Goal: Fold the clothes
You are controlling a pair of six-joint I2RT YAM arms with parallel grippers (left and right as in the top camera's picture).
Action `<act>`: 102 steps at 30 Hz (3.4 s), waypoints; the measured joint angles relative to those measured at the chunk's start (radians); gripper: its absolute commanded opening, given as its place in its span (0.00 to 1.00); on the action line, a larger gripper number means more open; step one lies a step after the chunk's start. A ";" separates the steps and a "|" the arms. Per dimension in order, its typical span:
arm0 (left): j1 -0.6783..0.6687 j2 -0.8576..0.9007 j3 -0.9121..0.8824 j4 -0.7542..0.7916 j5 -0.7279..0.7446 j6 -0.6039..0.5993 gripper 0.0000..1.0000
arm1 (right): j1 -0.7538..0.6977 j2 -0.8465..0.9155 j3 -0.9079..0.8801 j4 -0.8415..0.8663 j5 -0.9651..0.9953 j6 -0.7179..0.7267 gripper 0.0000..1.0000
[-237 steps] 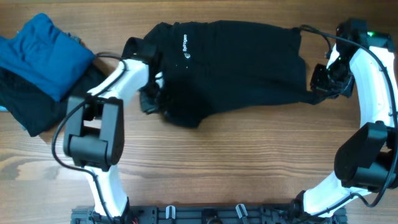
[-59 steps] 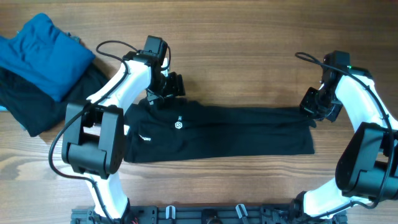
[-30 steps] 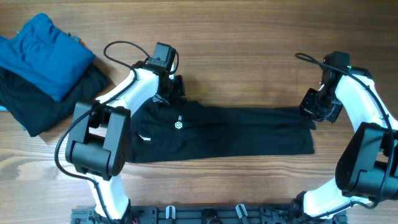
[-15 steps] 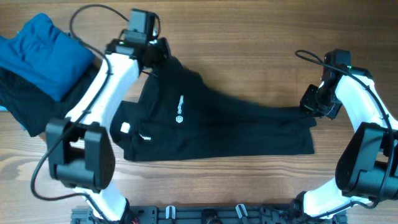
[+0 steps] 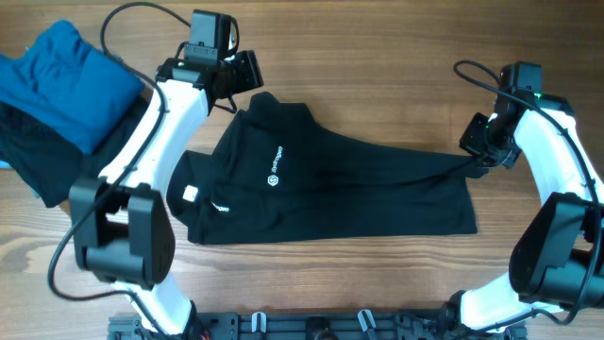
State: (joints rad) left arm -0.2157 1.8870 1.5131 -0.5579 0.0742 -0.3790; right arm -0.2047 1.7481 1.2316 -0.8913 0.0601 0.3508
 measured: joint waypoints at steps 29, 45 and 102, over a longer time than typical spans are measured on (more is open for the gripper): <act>0.006 0.033 0.043 -0.040 0.055 0.000 0.04 | 0.000 0.000 0.002 0.087 -0.001 -0.015 0.16; 0.072 -0.098 0.048 -0.377 0.058 0.000 0.04 | 0.000 0.000 0.002 0.236 -0.106 -0.102 0.44; 0.071 -0.144 -0.208 -0.900 0.123 0.061 0.11 | -0.030 -0.021 0.013 -0.355 0.018 -0.124 0.23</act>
State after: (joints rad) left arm -0.1448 1.7432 1.3056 -1.4574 0.1974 -0.3183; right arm -0.2348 1.7275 1.2446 -1.2461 0.0776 0.2264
